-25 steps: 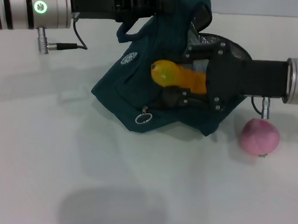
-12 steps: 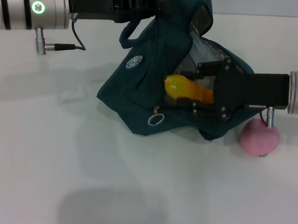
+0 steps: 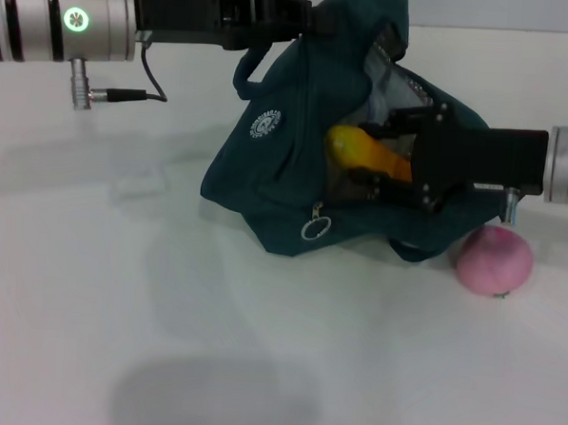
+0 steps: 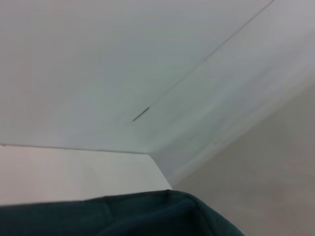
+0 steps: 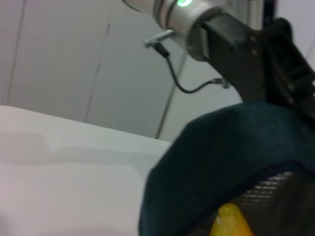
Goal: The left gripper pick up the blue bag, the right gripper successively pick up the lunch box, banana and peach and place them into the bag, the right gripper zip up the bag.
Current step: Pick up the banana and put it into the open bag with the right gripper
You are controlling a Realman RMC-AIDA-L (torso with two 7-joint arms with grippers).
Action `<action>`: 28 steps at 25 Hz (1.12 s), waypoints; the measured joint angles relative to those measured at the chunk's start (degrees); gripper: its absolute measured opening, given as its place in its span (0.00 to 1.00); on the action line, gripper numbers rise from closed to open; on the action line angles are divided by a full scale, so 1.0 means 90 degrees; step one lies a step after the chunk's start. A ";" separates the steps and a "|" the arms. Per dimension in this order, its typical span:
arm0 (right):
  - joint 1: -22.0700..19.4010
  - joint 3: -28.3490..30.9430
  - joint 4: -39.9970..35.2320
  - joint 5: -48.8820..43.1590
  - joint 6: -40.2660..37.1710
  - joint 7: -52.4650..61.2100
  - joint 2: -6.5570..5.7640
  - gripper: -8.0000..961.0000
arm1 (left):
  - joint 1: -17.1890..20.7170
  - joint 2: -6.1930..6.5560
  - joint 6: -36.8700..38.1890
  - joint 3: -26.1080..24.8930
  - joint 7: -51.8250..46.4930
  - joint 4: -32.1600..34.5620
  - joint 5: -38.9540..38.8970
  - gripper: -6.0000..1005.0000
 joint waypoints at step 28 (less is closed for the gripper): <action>0.0065 -0.0296 -0.0300 0.0010 0.0246 0.1949 0.0002 0.62 | 0.0037 0.0012 0.0135 -0.0037 -0.0135 0.0020 -0.0139 0.07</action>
